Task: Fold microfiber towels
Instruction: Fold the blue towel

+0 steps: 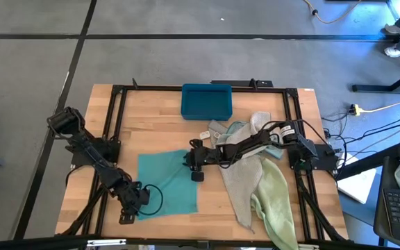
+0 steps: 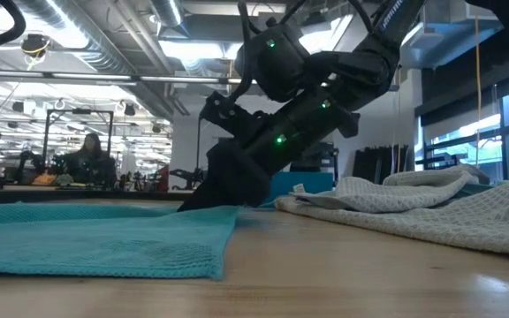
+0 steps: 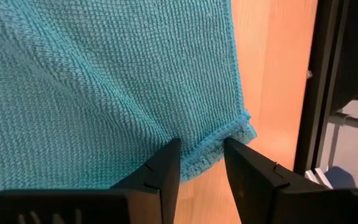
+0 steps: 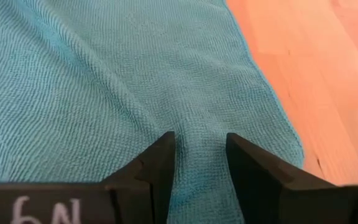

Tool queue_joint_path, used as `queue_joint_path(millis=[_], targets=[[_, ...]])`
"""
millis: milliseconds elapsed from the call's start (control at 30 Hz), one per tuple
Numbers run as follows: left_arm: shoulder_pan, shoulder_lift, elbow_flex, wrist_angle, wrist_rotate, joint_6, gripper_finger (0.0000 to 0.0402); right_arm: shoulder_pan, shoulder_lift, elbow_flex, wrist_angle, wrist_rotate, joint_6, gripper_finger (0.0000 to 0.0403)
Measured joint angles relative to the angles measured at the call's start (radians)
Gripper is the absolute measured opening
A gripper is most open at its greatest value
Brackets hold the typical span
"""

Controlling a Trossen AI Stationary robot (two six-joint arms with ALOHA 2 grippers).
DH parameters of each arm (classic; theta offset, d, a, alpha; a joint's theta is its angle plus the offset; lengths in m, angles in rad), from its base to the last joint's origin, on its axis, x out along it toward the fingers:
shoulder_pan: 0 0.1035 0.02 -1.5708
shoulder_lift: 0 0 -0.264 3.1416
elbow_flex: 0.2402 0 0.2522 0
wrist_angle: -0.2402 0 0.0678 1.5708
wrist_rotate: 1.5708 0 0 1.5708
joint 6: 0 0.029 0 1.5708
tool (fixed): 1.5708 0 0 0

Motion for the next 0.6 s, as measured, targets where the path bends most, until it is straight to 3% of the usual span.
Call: queue_joint_path(millis=[200,433,600], targets=[[-0.001,0.000,0.000,0.000,-0.035,0.050,0.0121,0.012,-0.023,-0.001,-0.016,-0.089,0.026,0.0148],[0.008,0.000,0.001,0.011,-0.107,0.105,0.0121,0.069,-0.116,0.000,-0.019,-0.102,0.045,0.0148],[-0.007,0.000,0.000,0.036,-0.163,0.113,0.0121,0.143,-0.132,0.001,-0.138,-0.187,0.088,0.0148]])
